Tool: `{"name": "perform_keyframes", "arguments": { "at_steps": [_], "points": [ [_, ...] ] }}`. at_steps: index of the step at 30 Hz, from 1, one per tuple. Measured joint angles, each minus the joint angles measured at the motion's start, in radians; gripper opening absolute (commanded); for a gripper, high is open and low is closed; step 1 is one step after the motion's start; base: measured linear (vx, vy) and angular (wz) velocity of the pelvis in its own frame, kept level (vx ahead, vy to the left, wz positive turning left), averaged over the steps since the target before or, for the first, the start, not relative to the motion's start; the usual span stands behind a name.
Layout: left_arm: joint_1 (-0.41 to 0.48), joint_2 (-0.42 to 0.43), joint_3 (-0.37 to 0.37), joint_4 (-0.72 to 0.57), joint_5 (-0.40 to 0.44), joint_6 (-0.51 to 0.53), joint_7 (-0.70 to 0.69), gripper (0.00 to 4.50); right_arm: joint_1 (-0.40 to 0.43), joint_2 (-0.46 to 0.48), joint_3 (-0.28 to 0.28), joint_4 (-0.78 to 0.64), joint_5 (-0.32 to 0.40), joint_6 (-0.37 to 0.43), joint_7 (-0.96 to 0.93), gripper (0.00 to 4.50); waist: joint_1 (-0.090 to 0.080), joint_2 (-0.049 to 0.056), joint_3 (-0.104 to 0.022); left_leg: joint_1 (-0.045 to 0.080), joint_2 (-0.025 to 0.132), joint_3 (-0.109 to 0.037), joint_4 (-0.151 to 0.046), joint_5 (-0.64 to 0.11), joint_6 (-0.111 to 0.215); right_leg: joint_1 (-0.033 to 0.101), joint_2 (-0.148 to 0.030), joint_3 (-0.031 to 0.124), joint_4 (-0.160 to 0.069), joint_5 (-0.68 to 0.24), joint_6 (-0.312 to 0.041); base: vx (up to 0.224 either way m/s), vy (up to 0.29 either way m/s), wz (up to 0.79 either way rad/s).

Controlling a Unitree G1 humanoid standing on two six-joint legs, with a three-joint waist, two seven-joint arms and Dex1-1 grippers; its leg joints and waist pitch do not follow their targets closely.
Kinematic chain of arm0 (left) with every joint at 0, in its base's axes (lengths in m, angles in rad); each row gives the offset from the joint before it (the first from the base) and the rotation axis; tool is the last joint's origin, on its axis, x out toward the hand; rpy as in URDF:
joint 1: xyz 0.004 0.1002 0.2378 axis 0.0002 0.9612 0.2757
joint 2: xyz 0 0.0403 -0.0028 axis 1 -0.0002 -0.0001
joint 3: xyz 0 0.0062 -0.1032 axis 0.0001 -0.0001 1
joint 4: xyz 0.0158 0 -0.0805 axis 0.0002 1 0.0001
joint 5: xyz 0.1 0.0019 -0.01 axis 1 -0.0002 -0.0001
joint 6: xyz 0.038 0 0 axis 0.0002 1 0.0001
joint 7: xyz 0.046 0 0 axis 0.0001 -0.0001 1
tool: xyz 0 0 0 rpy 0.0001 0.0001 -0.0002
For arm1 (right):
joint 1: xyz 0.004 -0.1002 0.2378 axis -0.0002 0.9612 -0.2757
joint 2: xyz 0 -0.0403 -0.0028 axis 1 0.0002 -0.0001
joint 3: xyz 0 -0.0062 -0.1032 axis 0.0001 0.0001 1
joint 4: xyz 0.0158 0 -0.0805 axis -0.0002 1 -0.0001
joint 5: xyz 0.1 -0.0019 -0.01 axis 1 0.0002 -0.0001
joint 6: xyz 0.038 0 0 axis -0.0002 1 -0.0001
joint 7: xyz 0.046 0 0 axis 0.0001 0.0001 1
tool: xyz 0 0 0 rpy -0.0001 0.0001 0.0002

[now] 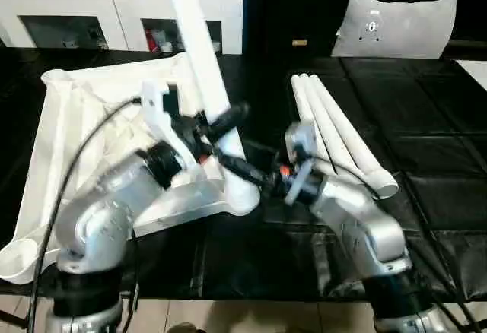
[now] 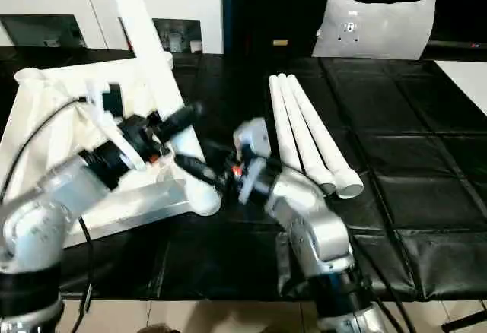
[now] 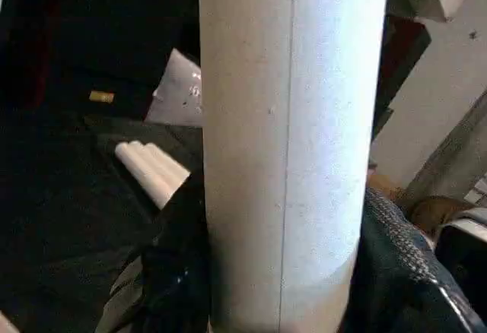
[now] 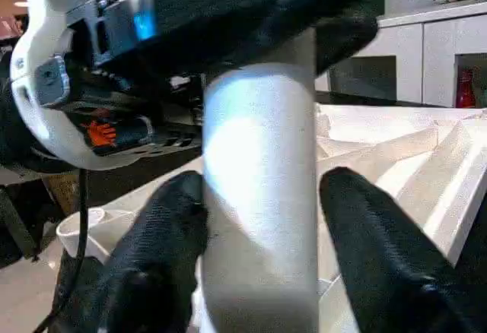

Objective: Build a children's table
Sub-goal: Pick table leg

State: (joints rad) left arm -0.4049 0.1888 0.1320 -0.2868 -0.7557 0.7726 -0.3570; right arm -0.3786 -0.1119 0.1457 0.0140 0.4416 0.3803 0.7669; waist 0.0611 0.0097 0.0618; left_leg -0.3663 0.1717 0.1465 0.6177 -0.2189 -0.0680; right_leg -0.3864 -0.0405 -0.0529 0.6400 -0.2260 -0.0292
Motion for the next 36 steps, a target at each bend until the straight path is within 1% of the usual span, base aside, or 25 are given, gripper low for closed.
{"name": "perform_keyframes", "arguments": {
  "at_steps": [1, 3, 4, 5, 7, 8, 9, 10, 11, 13, 14, 15, 16, 19, 20, 21, 25, 30, 33, 36],
  "points": [
    [-0.006, 0.0, 0.006, 0.001, -0.013, 0.008, 0.0, 1.86, -0.008, -0.007, -0.003, -0.006, 0.008, 0.016, 0.002, 2.78, 0.0, 0.0, 0.0, 0.0, 0.0, 0.0, 0.0, 0.0, 0.0, 0.0, 0.0, 0.0, 0.0, 0.0, 0.0, 0.0, 0.0, 0.0],
    [-0.039, 0.002, 0.03, 0.027, -0.062, 0.048, -0.001, 1.86, -0.046, -0.041, -0.011, -0.021, 0.036, 0.078, 0.007, 3.03, 0.0, 0.001, 0.0, 0.0, 0.0, 0.0, 0.001, 0.0, 0.0, 0.0, 0.0, 0.0, 0.001, 0.0, 0.0, 0.0, 0.0, 0.0],
    [-0.054, 0.005, 0.036, 0.034, -0.077, 0.059, -0.002, 1.86, -0.062, -0.053, -0.017, -0.032, 0.041, 0.104, 0.007, 3.03, 0.0, 0.001, 0.0, 0.0, 0.0, 0.0, 0.001, 0.0, 0.0, 0.0, 0.0, 0.0, 0.001, 0.001, 0.0, 0.0, 0.0, 0.0],
    [-0.07, 0.01, 0.042, 0.037, -0.093, 0.077, -0.003, 1.86, -0.079, -0.064, -0.025, -0.044, 0.05, 0.134, 0.007, 3.13, 0.0, 0.0, 0.0, 0.001, 0.0, 0.0, 0.001, 0.0, 0.0, 0.0, 0.0, 0.0, 0.001, 0.001, 0.0, 0.0, 0.0, 0.0],
    [-0.092, 0.033, 0.047, 0.048, -0.116, 0.104, -0.019, 1.86, -0.106, -0.078, -0.036, -0.049, 0.085, 0.204, 0.005, 3.2, 0.0, 0.001, 0.0, 0.001, 0.0, 0.0, 0.001, 0.001, -0.001, 0.0, 0.0, 0.0, 0.001, 0.001, 0.0, 0.0, 0.0, 0.0],
    [-0.105, 0.045, 0.046, 0.059, -0.127, 0.121, -0.037, 1.86, -0.122, -0.095, -0.044, -0.053, 0.118, 0.252, 0.007, 3.46, 0.0, 0.001, 0.0, 0.0, 0.0, 0.0, 0.001, 0.001, -0.001, 0.0, 0.0, 0.0, 0.001, 0.001, 0.0, 0.0, 0.0, 0.0],
    [-0.11, 0.052, 0.046, 0.067, -0.139, 0.131, -0.052, 1.86, -0.134, -0.108, -0.054, -0.056, 0.143, 0.284, 0.013, 3.46, 0.0, 0.001, 0.0, 0.0, 0.0, 0.0, 0.001, 0.001, -0.001, 0.0, 0.0, 0.0, 0.001, 0.001, 0.0, 0.0, 0.0, 0.0],
    [-0.11, 0.06, 0.045, 0.069, -0.146, 0.141, -0.066, 1.86, -0.141, -0.12, -0.065, -0.064, 0.159, 0.301, 0.022, 3.55, 0.0, 0.001, 0.0, 0.0, 0.0, 0.0, 0.001, 0.001, -0.001, 0.0, 0.0, 0.0, 0.001, 0.0, 0.0, 0.0, 0.0, 0.0],
    [-0.11, 0.079, 0.04, 0.076, -0.154, 0.156, -0.093, 1.86, -0.15, -0.154, -0.068, -0.076, 0.173, 0.321, 0.044, 3.55, 0.001, 0.001, 0.0, 0.0, 0.0, 0.0, 0.001, 0.001, -0.001, 0.0, 0.0, 0.0, 0.0, 0.0, 0.0, 0.0, 0.0, 0.0],
    [-0.111, 0.104, 0.038, 0.091, -0.155, 0.166, -0.126, 1.86, -0.159, -0.192, -0.076, -0.082, 0.176, 0.332, 0.072, 3.78, 0.001, 0.0, 0.0, 0.0, 0.0, 0.0, 0.001, 0.001, -0.001, 0.0, 0.0, 0.0, 0.0, 0.0, 0.0, 0.0, 0.0, 0.0],
    [-0.119, 0.126, 0.034, 0.104, -0.156, 0.173, -0.152, 1.86, -0.163, -0.216, -0.073, -0.082, 0.176, 0.342, 0.097, 3.78, 0.002, 0.0, 0.0, 0.0, 0.0, 0.0, 0.001, 0.001, -0.001, 0.0, 0.0, 0.0, 0.001, 0.0, 0.0, 0.0, 0.0, 0.0],
    [-0.124, 0.135, 0.033, 0.109, -0.156, 0.175, -0.164, 1.86, -0.164, -0.227, -0.073, -0.082, 0.176, 0.352, 0.111, 3.88, 0.002, 0.0, 0.0, 0.0, 0.0, 0.0, 0.001, 0.001, 0.0, 0.0, 0.0, 0.0, 0.001, 0.0, 0.0, 0.0, 0.0, 0.0],
    [-0.131, 0.143, 0.03, 0.112, -0.156, 0.175, -0.181, 1.86, -0.163, -0.237, -0.069, -0.082, 0.176, 0.36, 0.129, 3.88, 0.002, 0.0, 0.0, 0.0, 0.0, 0.0, 0.001, 0.001, 0.0, 0.0, 0.0, 0.0, 0.001, 0.0, 0.0, 0.0, 0.0, 0.0],
    [-0.164, 0.165, 0.012, 0.114, -0.157, 0.17, -0.246, 1.86, -0.164, -0.267, -0.038, -0.082, 0.177, 0.385, 0.182, 3.88, 0.005, 0.0, 0.0, 0.0, 0.0, 0.0, 0.001, 0.002, 0.001, 0.0, 0.0, 0.0, 0.001, 0.0, 0.0, 0.0, 0.0, 0.0],
    [-0.171, 0.183, -0.006, 0.111, -0.154, 0.155, -0.288, 1.86, -0.165, -0.284, -0.019, -0.082, 0.18, 0.396, 0.203, 3.88, 0.007, -0.001, 0.0, 0.0, 0.0, 0.0, 0.001, 0.002, 0.001, 0.0, 0.0, 0.0, 0.001, 0.0, 0.0, 0.0, 0.0, 0.0],
    [-0.176, 0.191, -0.019, 0.109, -0.153, 0.143, -0.317, 1.86, -0.165, -0.292, -0.011, -0.081, 0.183, 0.403, 0.214, 3.88, 0.01, -0.001, 0.0, 0.0, 0.0, 0.0, 0.001, 0.002, 0.001, 0.0, 0.0, 0.0, 0.001, 0.0, 0.0, 0.0, 0.0, 0.0],
    [-0.182, 0.193, -0.037, 0.102, -0.153, 0.125, -0.379, 1.86, -0.167, -0.295, 0.002, -0.078, 0.192, 0.405, 0.245, 3.88, 0.014, -0.001, 0.0, 0.0, 0.0, 0.001, 0.001, 0.002, 0.002, 0.0, 0.0, 0.0, 0.001, 0.0, 0.0, 0.0, 0.0, 0.0],
    [-0.189, 0.197, -0.078, 0.095, -0.144, 0.12, -0.421, 1.86, -0.175, -0.28, 0.02, -0.044, 0.193, 0.404, 0.285, 3.88, 0.025, -0.001, 0.0, 0.0, 0.0, 0.001, 0.001, 0.003, 0.001, 0.0, -0.001, 0.0, 0.002, 0.001, 0.0, 0.0, 0.0, 0.0],
    [-0.195, 0.198, -0.093, 0.096, -0.134, 0.112, -0.437, 1.86, -0.176, -0.284, 0.023, -0.039, 0.193, 0.403, 0.301, 3.88, 0.028, -0.001, 0.0, 0.0, 0.0, 0.001, 0.001, 0.003, 0.0, 0.0, -0.001, 0.0, 0.002, 0.001, 0.0, 0.0, 0.0, 0.0],
    [-0.206, 0.195, -0.112, 0.104, -0.126, 0.101, -0.458, 1.86, -0.182, -0.283, 0.038, -0.029, 0.193, 0.403, 0.319, 3.88, 0.029, -0.002, 0.0, 0.0, 0.0, 0.001, 0.001, 0.003, 0.0, 0.0, -0.001, 0.0, 0.002, 0.001, 0.0, 0.0, 0.0, 0.0]
  ]
}}
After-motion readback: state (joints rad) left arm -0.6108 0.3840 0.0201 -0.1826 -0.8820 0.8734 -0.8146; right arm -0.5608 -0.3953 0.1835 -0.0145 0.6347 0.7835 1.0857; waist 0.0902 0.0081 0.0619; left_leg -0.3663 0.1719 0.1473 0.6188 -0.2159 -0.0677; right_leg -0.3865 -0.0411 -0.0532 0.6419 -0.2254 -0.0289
